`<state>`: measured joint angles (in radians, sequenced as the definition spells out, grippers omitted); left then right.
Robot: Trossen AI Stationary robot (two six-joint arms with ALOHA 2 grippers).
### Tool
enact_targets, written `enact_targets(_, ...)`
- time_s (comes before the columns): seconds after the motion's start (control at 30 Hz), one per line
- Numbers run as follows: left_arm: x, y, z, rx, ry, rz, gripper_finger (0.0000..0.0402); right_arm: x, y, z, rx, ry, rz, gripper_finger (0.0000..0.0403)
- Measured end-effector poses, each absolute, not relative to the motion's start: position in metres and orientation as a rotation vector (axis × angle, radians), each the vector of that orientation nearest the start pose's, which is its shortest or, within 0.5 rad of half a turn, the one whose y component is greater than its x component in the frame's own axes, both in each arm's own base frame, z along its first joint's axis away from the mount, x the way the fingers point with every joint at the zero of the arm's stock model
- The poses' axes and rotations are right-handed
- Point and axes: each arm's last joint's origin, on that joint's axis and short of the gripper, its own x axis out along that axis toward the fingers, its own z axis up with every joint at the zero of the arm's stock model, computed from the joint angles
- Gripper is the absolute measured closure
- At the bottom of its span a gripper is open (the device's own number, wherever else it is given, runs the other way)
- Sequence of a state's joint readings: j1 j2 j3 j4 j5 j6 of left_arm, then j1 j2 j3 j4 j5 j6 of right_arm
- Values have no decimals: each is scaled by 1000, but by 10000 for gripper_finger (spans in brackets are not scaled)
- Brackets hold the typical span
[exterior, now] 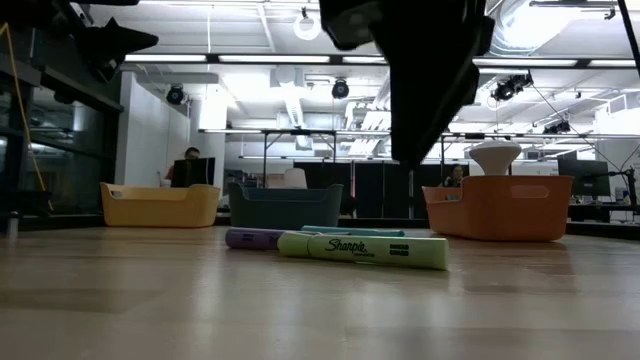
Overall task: Pick & Place Markers
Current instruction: Put the light green highlighter pen into the orange bin
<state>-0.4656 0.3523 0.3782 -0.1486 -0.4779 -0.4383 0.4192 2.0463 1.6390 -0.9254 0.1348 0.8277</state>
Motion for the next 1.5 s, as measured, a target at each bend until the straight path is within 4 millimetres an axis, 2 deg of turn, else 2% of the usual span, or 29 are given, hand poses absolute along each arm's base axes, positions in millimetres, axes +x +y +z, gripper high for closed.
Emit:
enact_targets(0.17,103,-37,249,-367,105,35,170,383,167,188,342,1292,-305,274)
enact_targets(0.6,103,-37,249,-348,110,23,170,389,168,183,366,1250,-311,274)
enact_targets(1.5,102,-38,247,-338,138,6,170,405,166,129,364,1314,-345,274)
